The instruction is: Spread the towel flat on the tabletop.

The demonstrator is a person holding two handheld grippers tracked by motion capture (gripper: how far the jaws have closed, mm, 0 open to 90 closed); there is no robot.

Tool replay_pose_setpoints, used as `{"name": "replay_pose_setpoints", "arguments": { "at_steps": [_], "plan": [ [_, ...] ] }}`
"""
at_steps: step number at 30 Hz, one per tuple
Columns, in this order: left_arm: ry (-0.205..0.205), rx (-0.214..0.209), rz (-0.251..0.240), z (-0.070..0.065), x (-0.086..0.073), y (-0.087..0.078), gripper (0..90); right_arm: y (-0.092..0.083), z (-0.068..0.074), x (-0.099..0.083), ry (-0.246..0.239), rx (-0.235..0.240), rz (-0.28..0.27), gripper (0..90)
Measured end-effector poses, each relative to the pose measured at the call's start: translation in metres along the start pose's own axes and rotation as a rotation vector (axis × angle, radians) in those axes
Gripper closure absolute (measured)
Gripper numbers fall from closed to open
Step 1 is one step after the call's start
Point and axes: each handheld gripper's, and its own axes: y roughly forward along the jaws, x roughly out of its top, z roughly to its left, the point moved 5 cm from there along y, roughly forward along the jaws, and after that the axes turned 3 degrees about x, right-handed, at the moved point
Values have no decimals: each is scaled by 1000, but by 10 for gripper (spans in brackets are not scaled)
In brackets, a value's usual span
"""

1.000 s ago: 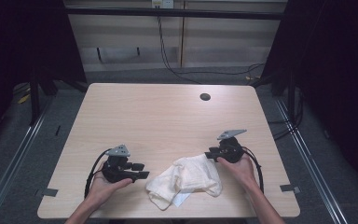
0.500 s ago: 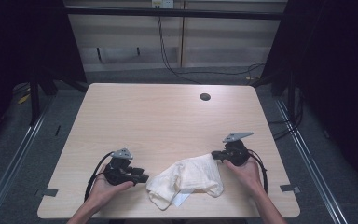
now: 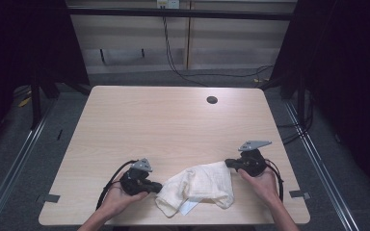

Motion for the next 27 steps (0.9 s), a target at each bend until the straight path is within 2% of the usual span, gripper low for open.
{"name": "replay_pose_setpoints", "arguments": {
  "at_steps": [3, 6, 7, 8, 9, 11, 12, 14, 15, 16, 19, 21, 22, 23, 24, 27],
  "plan": [
    [4, 8, -1, 1, 1, -1, 896, 0, 0, 1, -5, 2, -7, 882],
    [-58, -5, -109, 15, 9, -17, 896, -4, 0, 3, -3, 3, -27, 883],
    [-76, 4, -132, 19, 10, -21, 896, -5, 0, 3, 1, 0, -29, 883],
    [-76, 4, -132, 19, 10, -21, 896, -6, -1, 3, 4, 2, -33, 883],
    [-100, 18, -146, 26, 9, -24, 894, -7, -1, 3, 10, 0, -37, 883],
    [-131, 35, -153, 30, 7, -24, 876, -9, -3, 3, 19, 5, -43, 883],
    [-131, 35, -153, 30, 7, -24, 860, -9, -3, 2, 21, 3, -38, 883],
    [-161, 60, -137, 34, 6, -22, 782, -8, -3, 1, 19, 3, -31, 883],
    [-161, 60, -137, 34, 6, -22, 784, -8, -3, 1, 19, 3, -31, 883],
    [-187, 43, -134, 38, 3, -23, 777, -8, -2, -1, 28, 5, -30, 883],
    [-203, 39, -134, 39, 0, -25, 749, -10, -1, -3, 26, 7, -26, 883],
    [-220, 34, -119, 34, -5, -24, 689, -11, -1, -4, 24, 6, -24, 883],
    [-223, 30, -114, 32, -6, -24, 636, -11, -1, -6, 27, 2, -19, 883],
    [-223, 30, -114, 32, -6, -24, 620, -12, -1, -6, 31, 4, -19, 883],
    [-220, 12, -112, 28, -6, -22, 620, -12, -1, -6, 31, 4, -19, 883],
    [-190, 26, -89, 22, -3, -12, 598, -15, -1, -12, 36, -3, -10, 882]
  ]
}}
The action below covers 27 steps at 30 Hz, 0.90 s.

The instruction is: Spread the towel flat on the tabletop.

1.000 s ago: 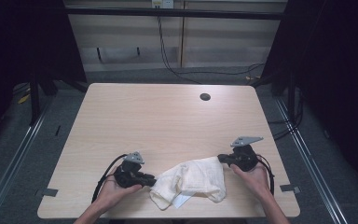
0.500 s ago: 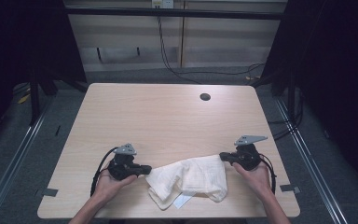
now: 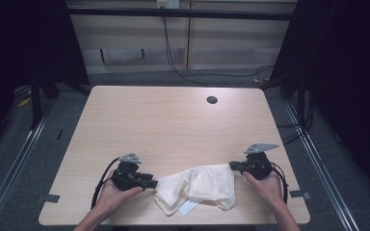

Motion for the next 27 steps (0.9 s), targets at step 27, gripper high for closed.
{"name": "replay_pose_setpoints", "arguments": {
  "at_steps": [27],
  "plan": [
    [78, 4, -41, -15, 1, 6, 880, -10, 1, -6, 20, 19, -20, 882]
  ]
}}
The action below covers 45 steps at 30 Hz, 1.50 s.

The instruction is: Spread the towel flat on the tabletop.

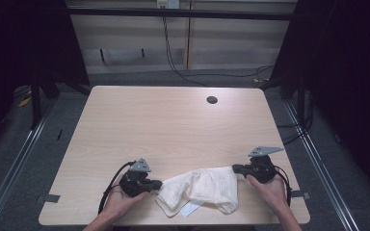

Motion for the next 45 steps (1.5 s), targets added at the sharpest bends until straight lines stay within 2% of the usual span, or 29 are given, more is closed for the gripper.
{"name": "replay_pose_setpoints", "arguments": {
  "at_steps": [3, 6, 7, 8, 9, 12, 13, 14, 15, 16, 17, 18, 19, 21, 22, 24, 26, 30, 31, 32, 34, 37, 38, 40, 41, 43, 44, 45],
  "plan": [
    [-49, -37, -73, 8, 9, -12, 880, -5, 1, 5, 18, 17, -31, 883],
    [-52, -31, -112, 12, 16, -22, 880, -9, 2, 11, 28, 29, -64, 884],
    [-52, -31, -112, 12, 16, -22, 880, -9, 2, 11, 28, 29, -64, 884],
    [-53, -33, -152, 14, 24, -32, 880, -15, 3, 19, 20, 34, -90, 885],
    [-53, -33, -152, 14, 24, -32, 880, -15, 3, 19, 20, 34, -90, 885],
    [-51, -18, -208, 23, 40, -49, 880, -28, 3, 39, 14, 39, -163, 885],
    [-51, -18, -208, 23, 40, -49, 880, -28, 3, 39, 14, 39, -163, 885],
    [-37, -15, -232, 24, 48, -57, 881, -35, 4, 49, 9, 41, -194, 887],
    [-20, -15, -247, 24, 55, -63, 881, -38, 4, 53, 3, 40, -204, 887],
    [-20, -15, -247, 24, 55, -63, 881, -38, 4, 53, 3, 40, -204, 887],
    [-15, -8, -270, 26, 64, -69, 881, -45, 6, 67, -12, 46, -233, 887],
    [-15, -8, -270, 26, 64, -69, 881, -45, 6, 67, -12, 46, -233, 887],
    [-10, 4, -288, 29, 77, -75, 881, -49, 8, 77, -16, 54, -253, 887],
    [-13, -4, -297, 30, 82, -77, 881, -50, 9, 83, -17, 63, -268, 888],
    [-2, 9, -311, 32, 93, -82, 881, -52, 11, 95, -35, 65, -280, 888],
    [5, 20, -317, 33, 98, -85, 881, -56, 12, 108, -37, 71, -302, 888],
    [14, 32, -329, 37, 111, -94, 881, -61, 11, 121, -48, 64, -312, 888],
    [8, 63, -343, 47, 125, -104, 881, -72, 6, 143, -57, 49, -321, 888],
    [8, 63, -343, 47, 125, -104, 881, -72, 6, 143, -57, 49, -321, 888],
    [18, 81, -340, 49, 135, -109, 881, -75, 6, 152, -66, 34, -319, 888],
    [32, 91, -358, 48, 145, -116, 881, -77, 9, 161, -90, 22, -316, 888],
    [53, 106, -369, 45, 153, -122, 881, -82, 10, 173, -99, 19, -337, 889],
    [62, 120, -377, 46, 161, -128, 881, -84, 9, 179, -98, 13, -347, 889],
    [64, 125, -380, 47, 164, -129, 881, -86, 7, 187, -94, 14, -351, 889],
    [65, 147, -388, 51, 172, -133, 881, -87, 5, 192, -95, 7, -349, 889],
    [59, 149, -391, 53, 174, -134, 881, -87, 3, 196, -96, 8, -348, 889],
    [56, 158, -402, 56, 182, -136, 881, -87, 0, 207, -93, 3, -351, 889],
    [56, 158, -402, 56, 182, -136, 881, -87, -2, 212, -95, 2, -353, 889]
  ]
}}
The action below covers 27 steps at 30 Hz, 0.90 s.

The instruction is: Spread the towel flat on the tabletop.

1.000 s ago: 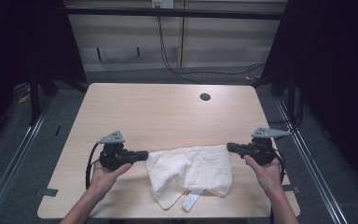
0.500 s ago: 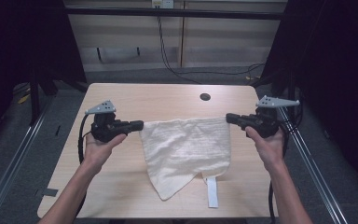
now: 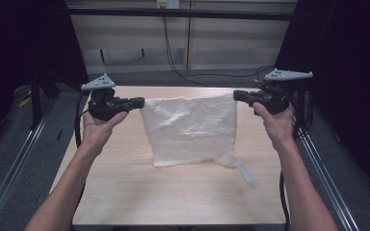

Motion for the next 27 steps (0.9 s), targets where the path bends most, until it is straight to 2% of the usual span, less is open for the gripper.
{"name": "replay_pose_setpoints", "arguments": {
  "at_steps": [4, 8, 10, 11, 12, 13, 14, 17, 18, 19, 20, 21, 24, 25, 27],
  "plan": [
    [2, 27, -1, 10, 10, 7, 881, 12, -10, 15, -8, -16, 18, 889],
    [-40, 49, -27, 26, 19, 9, 881, 18, -17, 23, 7, -25, 7, 889],
    [-43, 51, -37, 27, 19, 8, 881, 19, -20, 25, 21, -25, -9, 888],
    [-26, 38, -33, 24, 16, 7, 881, 20, -18, 20, 16, -15, 1, 889],
    [-26, 38, -33, 24, 16, 7, 881, 21, -18, 16, 13, -10, 7, 889],
    [-19, 24, -33, 19, 10, 6, 881, 21, -16, 8, 12, 0, 15, 889],
    [-19, 24, -33, 19, 10, 6, 881, 21, -16, 3, 16, 5, 21, 889],
    [-12, 18, 9, 12, -9, 9, 881, 20, -14, -22, 36, 17, 42, 889],
    [-12, 18, 9, 12, -9, 9, 881, 20, -14, -29, 46, 21, 41, 889],
    [-19, 7, 8, 8, -16, 7, 881, 19, -12, -38, 53, 23, 54, 889],
    [-19, 7, 8, 8, -16, 7, 881, 19, -12, -38, 53, 23, 54, 889],
    [-13, -3, 14, 4, -19, 5, 881, 15, -9, -46, 67, 41, 46, 889],
    [1, -17, 22, -4, -21, 1, 881, 11, -4, -53, 63, 46, 46, 889],
    [16, -26, 24, -11, -24, -3, 881, 7, 1, -59, 55, 50, 59, 889],
    [14, -45, 24, -16, -30, -6, 881, 3, 4, -64, 59, 57, 54, 889]
  ]
}}
